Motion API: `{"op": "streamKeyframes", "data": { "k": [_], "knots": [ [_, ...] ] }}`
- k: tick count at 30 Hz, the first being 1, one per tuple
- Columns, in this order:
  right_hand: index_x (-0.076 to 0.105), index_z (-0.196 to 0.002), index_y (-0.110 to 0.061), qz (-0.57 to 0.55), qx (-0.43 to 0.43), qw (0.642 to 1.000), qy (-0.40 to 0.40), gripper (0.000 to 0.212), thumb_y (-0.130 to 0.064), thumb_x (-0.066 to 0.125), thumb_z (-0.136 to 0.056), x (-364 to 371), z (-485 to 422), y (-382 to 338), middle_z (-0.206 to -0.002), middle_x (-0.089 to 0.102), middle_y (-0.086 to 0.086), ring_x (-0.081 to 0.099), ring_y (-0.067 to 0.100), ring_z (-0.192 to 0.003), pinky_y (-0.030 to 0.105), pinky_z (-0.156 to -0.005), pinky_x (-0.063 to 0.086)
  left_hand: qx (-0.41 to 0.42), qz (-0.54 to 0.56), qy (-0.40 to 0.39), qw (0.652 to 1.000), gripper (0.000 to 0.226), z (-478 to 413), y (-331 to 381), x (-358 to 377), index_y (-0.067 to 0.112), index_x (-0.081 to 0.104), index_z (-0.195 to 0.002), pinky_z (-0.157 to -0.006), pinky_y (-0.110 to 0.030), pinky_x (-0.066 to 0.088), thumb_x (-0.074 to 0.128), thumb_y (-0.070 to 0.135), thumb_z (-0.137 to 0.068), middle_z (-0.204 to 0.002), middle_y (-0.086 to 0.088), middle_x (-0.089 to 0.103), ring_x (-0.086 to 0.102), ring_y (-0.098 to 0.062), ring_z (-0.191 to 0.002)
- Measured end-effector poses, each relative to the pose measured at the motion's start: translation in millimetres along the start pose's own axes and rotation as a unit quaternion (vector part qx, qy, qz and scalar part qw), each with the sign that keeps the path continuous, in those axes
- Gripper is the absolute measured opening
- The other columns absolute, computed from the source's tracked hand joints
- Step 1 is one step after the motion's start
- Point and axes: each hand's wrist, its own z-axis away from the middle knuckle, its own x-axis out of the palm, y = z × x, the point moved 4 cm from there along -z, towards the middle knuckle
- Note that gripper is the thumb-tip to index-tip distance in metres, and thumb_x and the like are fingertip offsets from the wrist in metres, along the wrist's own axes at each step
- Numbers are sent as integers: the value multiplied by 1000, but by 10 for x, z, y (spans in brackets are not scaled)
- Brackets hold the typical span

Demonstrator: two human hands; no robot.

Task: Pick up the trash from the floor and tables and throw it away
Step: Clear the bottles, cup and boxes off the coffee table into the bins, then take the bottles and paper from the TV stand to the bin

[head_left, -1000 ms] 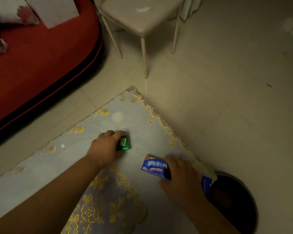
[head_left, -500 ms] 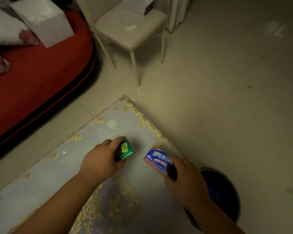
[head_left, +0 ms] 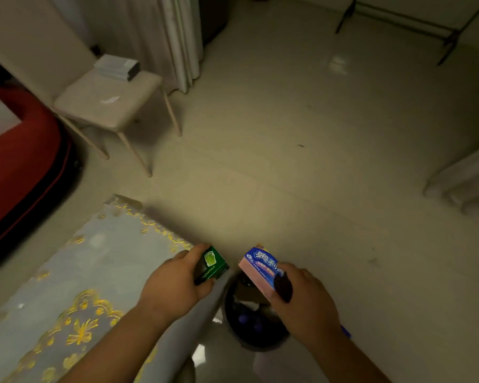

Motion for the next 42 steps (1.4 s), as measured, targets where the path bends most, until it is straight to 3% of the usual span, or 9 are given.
{"op": "streamKeyframes", "data": {
  "k": [3, 8, 16, 25, 27, 31, 34, 37, 42],
  "knots": [
    [41, -129, -44, -7, 40, 999, -6, 53, -64, 56, -82, -13, 75, 500, -109, 58, -11, 59, 14, -98, 29, -75, 52, 3, -10, -13, 1000, 72, -107, 340, 418, 47, 33, -142, -80, -31, 50, 65, 58, -78, -127, 9, 60, 62, -22, -109],
    [46, -116, -41, -31, 92, 995, -33, 49, -68, 50, -76, 310, 25, 1110, -96, 65, -9, 62, 11, -82, 32, -70, 54, -28, -10, -67, 997, 65, -290, 523, 1228, 48, 35, -134, -76, -32, 51, 62, 60, -76, -123, 10, 62, 63, -21, -108],
    [45, -118, -37, -46, 154, 982, -97, 48, -63, 54, -79, 1305, -248, 1657, -103, 65, -5, 64, 15, -84, 34, -70, 58, -64, -60, -143, 986, 70, -620, 146, 2367, 43, 35, -137, -81, -36, 54, 60, 62, -75, -128, 5, 62, 64, -26, -109],
    [44, -116, -33, -36, 180, 977, -107, 47, -65, 53, -84, 2225, -442, 1930, -104, 65, -2, 65, 17, -84, 32, -65, 57, -41, -88, -160, 982, 68, -838, -141, 3054, 36, 37, -142, -90, -39, 52, 61, 56, -82, -139, -2, 53, 58, -28, -118],
    [46, -118, -32, -19, 175, 979, -105, 44, -61, 53, -86, 2276, -462, 1944, -107, 65, -1, 64, 20, -88, 31, -64, 51, -40, -90, -172, 980, 69, -846, -175, 3102, 37, 35, -143, -92, -40, 52, 61, 56, -82, -140, -1, 52, 57, -28, -119],
    [46, -127, -32, -14, 171, 980, -96, 52, -67, 43, -89, 2225, -443, 1957, -115, 63, 1, 60, 25, -99, 39, -76, 54, -35, -91, -192, 977, 69, -808, -170, 3052, 36, 38, -142, -92, -40, 52, 63, 53, -81, -137, -2, 54, 58, -29, -119],
    [44, -130, -32, -9, 156, 983, -95, 54, -65, 46, -88, 2008, -369, 1860, -122, 58, -1, 54, 24, -106, 40, -81, 53, -14, -95, -200, 975, 66, -740, -32, 2866, 35, 42, -140, -93, -38, 51, 63, 51, -80, -137, -1, 54, 57, -27, -119],
    [38, -138, -34, -13, 150, 984, -97, 59, -61, 52, -87, 1638, -291, 1696, -132, 52, -3, 47, 23, -116, 39, -90, 51, 11, -123, -182, 976, 63, -674, 203, 2482, 38, 43, -138, -91, -35, 50, 60, 54, -80, -136, 5, 54, 57, -23, -119],
    [38, -136, -38, -10, 118, 990, -81, 62, -63, 54, -83, 739, -126, 1209, -131, 50, -8, 45, 19, -118, 37, -93, 49, 55, -175, -150, 971, 66, -547, 716, 1591, 40, 45, -135, -92, -36, 46, 51, 63, -74, -129, 8, 56, 59, -23, -113]
  ]
}}
